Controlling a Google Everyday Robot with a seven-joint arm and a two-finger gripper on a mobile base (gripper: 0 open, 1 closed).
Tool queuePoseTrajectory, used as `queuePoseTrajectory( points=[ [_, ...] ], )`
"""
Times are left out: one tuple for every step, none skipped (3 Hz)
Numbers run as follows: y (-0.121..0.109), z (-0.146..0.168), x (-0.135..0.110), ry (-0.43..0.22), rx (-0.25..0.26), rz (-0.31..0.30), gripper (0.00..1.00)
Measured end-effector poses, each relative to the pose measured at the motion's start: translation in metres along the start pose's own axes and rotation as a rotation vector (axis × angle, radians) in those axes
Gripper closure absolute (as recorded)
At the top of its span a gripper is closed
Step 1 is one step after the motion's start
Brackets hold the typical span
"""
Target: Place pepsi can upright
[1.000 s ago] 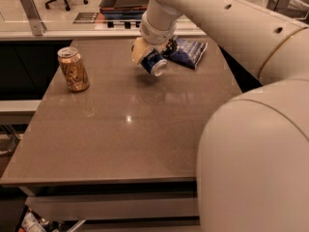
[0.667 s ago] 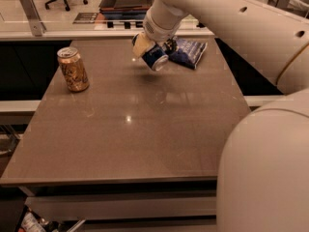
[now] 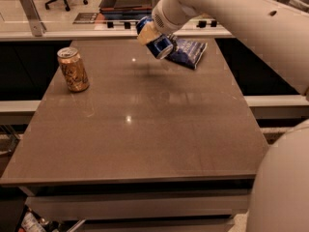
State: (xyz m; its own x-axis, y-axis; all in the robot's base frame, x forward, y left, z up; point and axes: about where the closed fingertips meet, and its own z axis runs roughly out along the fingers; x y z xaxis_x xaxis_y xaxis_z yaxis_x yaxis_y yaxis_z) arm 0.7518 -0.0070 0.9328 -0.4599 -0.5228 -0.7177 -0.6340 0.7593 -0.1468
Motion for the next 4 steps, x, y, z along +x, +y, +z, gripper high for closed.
queuePoseTrajectory(
  points=[
    [0.001,-0.008,-0.009,-0.111,-0.012,-0.048,1.00],
    [0.009,-0.014,-0.020,-0.216,-0.034,-0.104,1.00],
    [0.019,-0.018,-0.030,-0.309,-0.063,-0.168,1.00],
    [0.030,-0.020,-0.033,-0.382,-0.087,-0.217,1.00]
  ],
)
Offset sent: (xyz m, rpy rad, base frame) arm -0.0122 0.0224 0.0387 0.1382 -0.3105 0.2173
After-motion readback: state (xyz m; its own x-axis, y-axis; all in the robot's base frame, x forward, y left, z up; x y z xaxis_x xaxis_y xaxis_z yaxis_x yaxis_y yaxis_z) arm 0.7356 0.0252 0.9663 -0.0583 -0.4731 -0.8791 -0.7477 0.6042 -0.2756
